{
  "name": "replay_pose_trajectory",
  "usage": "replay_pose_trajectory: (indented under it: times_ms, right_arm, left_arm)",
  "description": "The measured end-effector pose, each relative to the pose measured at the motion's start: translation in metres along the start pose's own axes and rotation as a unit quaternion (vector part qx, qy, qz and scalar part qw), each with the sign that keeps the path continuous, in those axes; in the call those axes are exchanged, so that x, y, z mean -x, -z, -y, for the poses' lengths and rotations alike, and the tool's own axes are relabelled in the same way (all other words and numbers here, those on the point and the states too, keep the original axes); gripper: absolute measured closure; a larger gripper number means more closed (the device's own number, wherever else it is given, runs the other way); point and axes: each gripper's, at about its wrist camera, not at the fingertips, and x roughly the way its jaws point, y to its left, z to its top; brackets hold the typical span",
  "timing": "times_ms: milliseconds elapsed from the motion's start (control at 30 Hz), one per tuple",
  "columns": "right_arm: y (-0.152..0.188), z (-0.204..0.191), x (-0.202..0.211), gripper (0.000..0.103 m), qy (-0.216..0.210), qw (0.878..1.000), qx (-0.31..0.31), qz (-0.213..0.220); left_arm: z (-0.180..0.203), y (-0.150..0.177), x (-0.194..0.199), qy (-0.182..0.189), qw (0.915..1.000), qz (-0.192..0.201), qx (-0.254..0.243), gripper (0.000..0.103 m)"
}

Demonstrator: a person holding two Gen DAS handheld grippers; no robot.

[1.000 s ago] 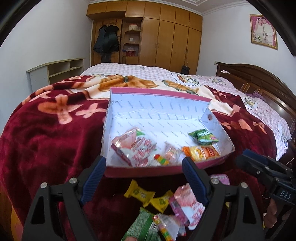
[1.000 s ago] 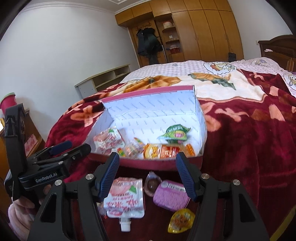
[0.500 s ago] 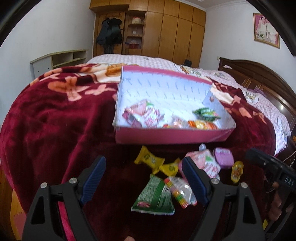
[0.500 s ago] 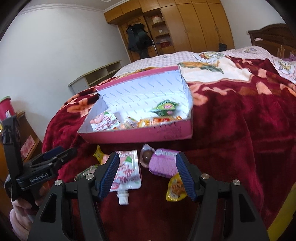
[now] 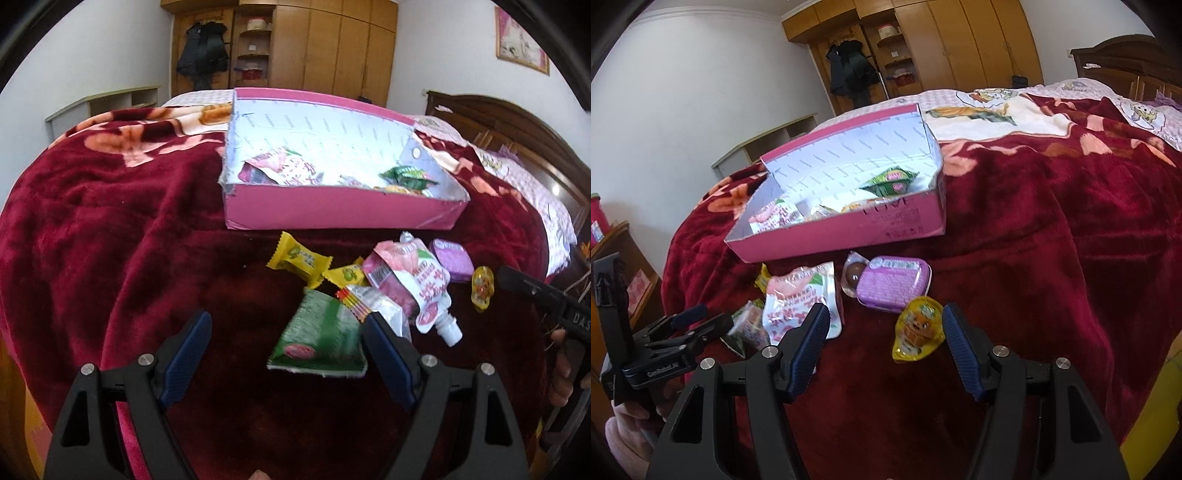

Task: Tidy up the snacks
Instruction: 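Withdraw both open tools from the box toward the snacks on the blanket, then grasp the green snack bag with the left tool while the right tool grasps the yellow jelly cup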

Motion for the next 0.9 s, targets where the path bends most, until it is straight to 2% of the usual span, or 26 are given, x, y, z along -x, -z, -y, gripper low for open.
replay_pose_trajectory:
  times_ms: [100, 233, 300, 400, 533, 733, 900]
  right_arm:
    - [0.002, 0.003, -0.001, 0.038, 0.002, 1.0, -0.003, -0.002]
    - [0.004, 0.005, -0.003, 0.038, 0.002, 1.0, -0.008, -0.007]
    - [0.006, 0.006, -0.006, 0.038, 0.002, 1.0, -0.008, -0.009]
    - [0.007, 0.006, -0.009, 0.038, 0.003, 1.0, -0.008, -0.012]
    - [0.008, 0.008, -0.015, 0.038, 0.005, 1.0, -0.011, -0.013]
    - [0.014, 0.015, -0.027, 0.038, 0.008, 1.0, -0.019, -0.016]
    - [0.018, 0.01, -0.034, 0.038, 0.025, 1.0, -0.002, -0.008]
  left_arm:
    - [0.004, 0.003, 0.0, 0.003, 0.9999, 0.0, -0.013, 0.015]
    - [0.009, 0.005, -0.007, -0.016, 0.9995, -0.002, -0.025, 0.016]
    - [0.009, 0.005, -0.011, -0.01, 0.9996, -0.001, -0.025, 0.017]
    - [0.01, 0.004, -0.019, -0.003, 0.9995, 0.0, -0.03, 0.027]
    - [0.013, 0.005, -0.029, 0.006, 0.9995, 0.0, -0.032, 0.034]
    - [0.014, 0.012, -0.034, -0.001, 0.9994, 0.013, -0.032, 0.033]
    - [0.007, 0.013, -0.039, 0.01, 0.9999, 0.004, -0.005, 0.029]
